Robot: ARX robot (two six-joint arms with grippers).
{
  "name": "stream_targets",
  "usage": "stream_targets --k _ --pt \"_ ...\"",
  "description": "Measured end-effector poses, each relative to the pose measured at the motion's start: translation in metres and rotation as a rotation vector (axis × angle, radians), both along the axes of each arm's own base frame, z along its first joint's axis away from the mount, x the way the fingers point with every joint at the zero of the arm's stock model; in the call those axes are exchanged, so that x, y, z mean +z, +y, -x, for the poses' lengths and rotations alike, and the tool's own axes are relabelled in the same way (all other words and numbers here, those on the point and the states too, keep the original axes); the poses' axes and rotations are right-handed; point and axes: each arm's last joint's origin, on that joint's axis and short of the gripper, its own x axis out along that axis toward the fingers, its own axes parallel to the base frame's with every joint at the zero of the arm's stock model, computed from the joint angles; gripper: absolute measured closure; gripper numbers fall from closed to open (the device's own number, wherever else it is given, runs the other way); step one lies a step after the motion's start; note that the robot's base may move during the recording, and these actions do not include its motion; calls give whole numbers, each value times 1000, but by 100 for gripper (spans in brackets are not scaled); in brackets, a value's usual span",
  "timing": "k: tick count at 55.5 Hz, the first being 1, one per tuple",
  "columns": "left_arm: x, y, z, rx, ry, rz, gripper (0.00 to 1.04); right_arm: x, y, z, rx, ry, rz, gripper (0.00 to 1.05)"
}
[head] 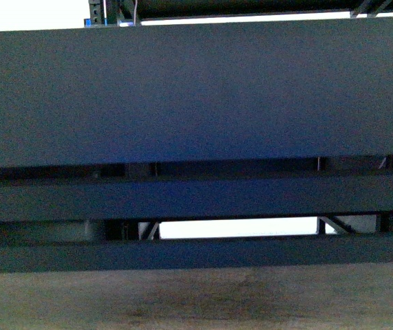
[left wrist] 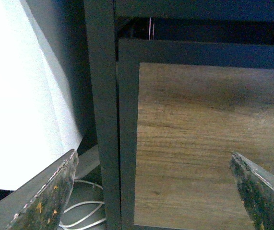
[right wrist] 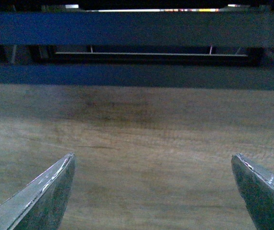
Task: Pick lemon from shelf
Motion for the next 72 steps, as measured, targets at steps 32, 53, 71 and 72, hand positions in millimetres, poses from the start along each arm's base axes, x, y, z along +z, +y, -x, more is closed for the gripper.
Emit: stream_targets --k 32,53,71,72 --pt "0 0 0 0 0 0 8 0 0 0 1 0 0 7" --pt "0 0 0 0 0 0 8 0 0 0 0 0 0 7" --pt "0 0 0 0 0 0 8 0 0 0 0 0 0 7" --pt "0 0 0 0 0 0 8 0 0 0 1 0 0 7"
